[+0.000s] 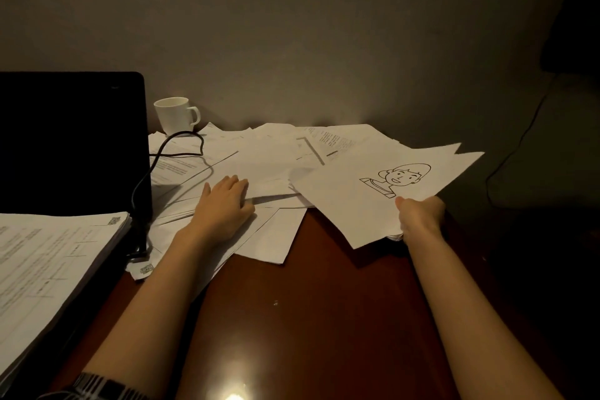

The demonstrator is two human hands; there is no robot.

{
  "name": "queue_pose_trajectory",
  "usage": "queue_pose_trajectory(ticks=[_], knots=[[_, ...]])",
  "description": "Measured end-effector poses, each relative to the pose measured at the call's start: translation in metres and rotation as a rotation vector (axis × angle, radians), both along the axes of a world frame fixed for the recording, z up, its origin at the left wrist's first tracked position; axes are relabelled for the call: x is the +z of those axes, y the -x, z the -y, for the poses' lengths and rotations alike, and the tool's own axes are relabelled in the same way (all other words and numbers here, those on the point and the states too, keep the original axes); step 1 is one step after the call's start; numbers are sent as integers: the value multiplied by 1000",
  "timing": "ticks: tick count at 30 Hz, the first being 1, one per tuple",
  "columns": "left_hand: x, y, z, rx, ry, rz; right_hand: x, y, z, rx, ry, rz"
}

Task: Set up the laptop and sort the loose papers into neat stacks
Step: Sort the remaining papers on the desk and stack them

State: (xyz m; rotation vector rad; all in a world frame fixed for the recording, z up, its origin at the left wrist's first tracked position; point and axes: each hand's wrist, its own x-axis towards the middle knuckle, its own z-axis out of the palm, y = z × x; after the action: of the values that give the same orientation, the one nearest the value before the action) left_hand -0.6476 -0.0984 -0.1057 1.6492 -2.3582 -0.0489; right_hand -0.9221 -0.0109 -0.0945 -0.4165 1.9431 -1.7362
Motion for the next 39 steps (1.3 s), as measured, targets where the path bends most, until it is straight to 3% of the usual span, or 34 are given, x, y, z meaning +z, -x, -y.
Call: queue_pose_trajectory(ticks=[9, 15, 19, 22, 24, 28, 30, 34, 36, 39], knots=[[-2, -4, 3, 130, 126, -265, 3, -7, 1, -24, 122, 191], [-1, -2, 7, 215, 216, -372, 6, -9, -3, 42, 138, 105], [12, -6, 6, 315, 331, -663, 7, -10, -4, 66, 168, 41], [35, -3, -1, 304, 451, -812, 7, -12, -2, 168, 164, -8], [51, 2, -8, 241, 482, -1009, 7, -16, -2, 271, 157, -9], [69, 5, -22, 15, 203, -1552, 4, -25, -1, 453, 132, 14], [70, 2, -19, 7, 10, -1695, 5, -27, -2, 507, 140, 28], [62, -6, -7, 103, -400, -1850, -6, -22, -5, 616, 255, 5], [56, -10, -6, 171, -582, -1840, -4, -20, -5, 592, 209, -20], [49, -11, -3, 282, -636, -1713, 10, -18, -10, 608, 69, -3]])
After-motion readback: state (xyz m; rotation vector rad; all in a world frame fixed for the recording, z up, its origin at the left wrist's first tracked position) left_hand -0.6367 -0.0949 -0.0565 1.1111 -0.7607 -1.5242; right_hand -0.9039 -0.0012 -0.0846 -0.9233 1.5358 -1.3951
